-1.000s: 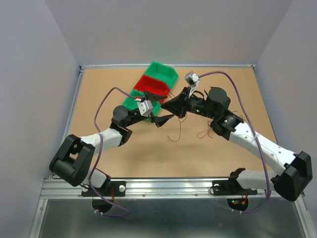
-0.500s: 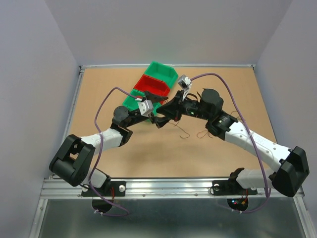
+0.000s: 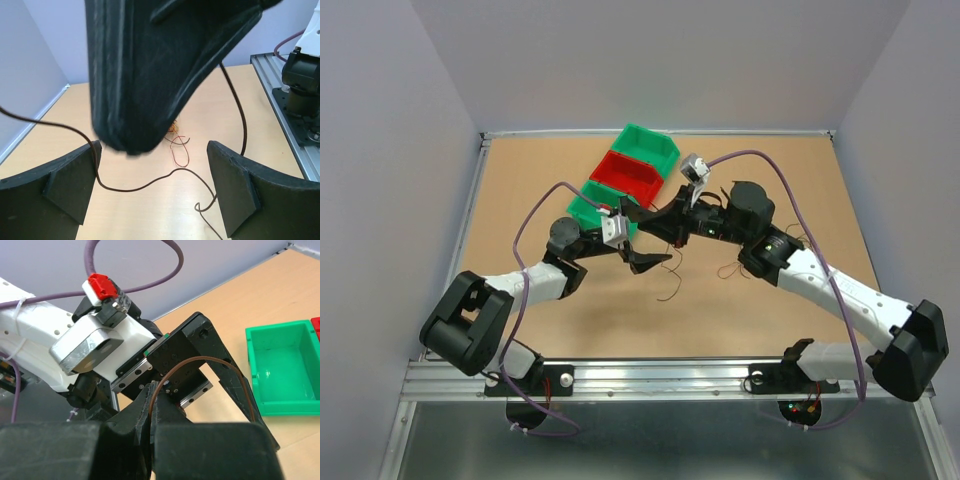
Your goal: Untangle the cables
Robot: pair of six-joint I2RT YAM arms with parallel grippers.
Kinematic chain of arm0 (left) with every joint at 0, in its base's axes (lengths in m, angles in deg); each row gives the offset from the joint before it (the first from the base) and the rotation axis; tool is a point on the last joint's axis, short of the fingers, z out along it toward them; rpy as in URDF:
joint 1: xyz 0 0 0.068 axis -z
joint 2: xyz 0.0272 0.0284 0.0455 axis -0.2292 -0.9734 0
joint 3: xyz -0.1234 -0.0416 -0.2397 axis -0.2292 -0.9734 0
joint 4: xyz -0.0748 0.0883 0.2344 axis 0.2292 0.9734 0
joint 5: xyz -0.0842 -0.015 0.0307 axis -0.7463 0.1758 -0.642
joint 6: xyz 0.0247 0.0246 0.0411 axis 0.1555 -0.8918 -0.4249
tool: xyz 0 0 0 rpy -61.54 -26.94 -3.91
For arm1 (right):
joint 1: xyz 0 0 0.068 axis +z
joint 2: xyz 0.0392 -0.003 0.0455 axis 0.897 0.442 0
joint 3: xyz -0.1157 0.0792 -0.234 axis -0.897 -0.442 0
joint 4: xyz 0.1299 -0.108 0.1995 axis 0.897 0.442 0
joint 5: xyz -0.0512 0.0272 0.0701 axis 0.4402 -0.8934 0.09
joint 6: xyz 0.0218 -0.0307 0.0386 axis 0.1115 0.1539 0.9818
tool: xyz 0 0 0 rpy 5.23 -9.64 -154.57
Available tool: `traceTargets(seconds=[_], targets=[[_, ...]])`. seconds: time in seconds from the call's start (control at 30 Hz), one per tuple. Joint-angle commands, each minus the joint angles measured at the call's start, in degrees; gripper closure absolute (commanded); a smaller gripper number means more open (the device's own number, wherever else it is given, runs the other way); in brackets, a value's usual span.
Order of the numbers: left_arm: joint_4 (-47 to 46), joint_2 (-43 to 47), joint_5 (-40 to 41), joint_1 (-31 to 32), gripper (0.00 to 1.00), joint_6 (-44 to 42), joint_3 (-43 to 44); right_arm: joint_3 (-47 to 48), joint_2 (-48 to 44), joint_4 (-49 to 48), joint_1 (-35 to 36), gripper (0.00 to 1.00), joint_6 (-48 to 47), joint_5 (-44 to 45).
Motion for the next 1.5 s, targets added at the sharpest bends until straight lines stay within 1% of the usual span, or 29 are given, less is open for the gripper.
traceTargets(seconds=[0.0,0.07,0.23,0.27,0.33,0.47,0.5,0.6,0.73,0.93,1.03,1.13,1.2,1.27,1.3,1.37,1.43,1.47], targets=[[-16.49,2.37,-4.0,0.25,0.02,-1.4,-0.28,-1.72,-5.09,1.23,0.41,0.99,-3.75,-0.59],[-15.79,3.42,-4.71,0.25,0.02,-1.4,-0.28,-2.08,-5.89,2.98,0.33,0.99,-5.07,-1.03],[-8.07,6.15,-3.4,0.16,0.02,-4.3,0.95,-3.13,-7.3,5.45,0.33,1.0,-7.18,-3.49],[-8.05,6.41,-3.57,0.25,0.02,-4.3,1.12,-3.13,-7.21,5.54,0.41,0.99,-7.27,-3.49],[-7.44,6.76,-4.79,0.25,0.02,-3.69,1.3,-2.96,-6.78,5.8,0.41,0.99,-8.32,-5.07],[-4.89,7.2,-12.08,0.16,0.02,-3.16,2.53,-2.43,-5.11,6.68,0.33,0.99,-10.34,-6.83],[-2.8,7.38,-12.71,0.25,0.02,-3.68,2.97,-2.43,-4.93,6.77,0.33,0.99,-10.87,-7.87],[1.61,8.35,-14.2,0.16,0.02,-6.59,3.5,-2.34,-4.66,6.95,0.33,0.99,-11.49,-9.02],[2.67,7.38,-15.7,0.33,0.01,-5.8,4.46,-2.69,-5.1,7.03,0.33,1.0,-13.24,-10.34],[5.39,6.24,-15.17,0.33,0.01,-4.48,6.39,-3.74,-6.42,7.12,0.33,1.0,-17.19,-13.33],[5.66,6.41,-13.34,0.25,0.01,-4.57,6.4,-4.36,-7.39,7.03,0.41,1.0,-17.82,-12.72],[5.23,5.63,-5.01,0.42,0.01,-3.96,6.48,-4.71,-8.44,6.95,0.33,0.99,-18.6,-13.42],[2.78,4.66,-2.7,0.34,0.01,-2.21,6.31,-4.89,-9.58,6.95,0.33,0.99,-18.35,-11.85],[0.31,3.08,-2.25,0.42,0.01,0.17,5.79,-5.33,-10.37,6.07,0.33,0.99,-17.47,-8.07],[-1.96,2.55,-1.3,0.86,0.01,0.96,5.44,-5.76,-10.99,5.02,0.33,0.99,-17.2,-7.45],[-4.95,1.15,-0.06,1.74,0.01,3.24,4.99,-7.95,-11.69,-0.07,0.33,0.99,-15.63,-6.75],[-6.46,0.27,0.91,2.27,0.01,4.3,4.29,-9.45,-12.31,-5.41,0.33,1.0,-13.96,-5.78],[-7.16,0.09,1.43,2.53,0.01,4.48,4.12,-10.42,-12.31,-6.58,0.41,1.0,-13.78,-5.51]])
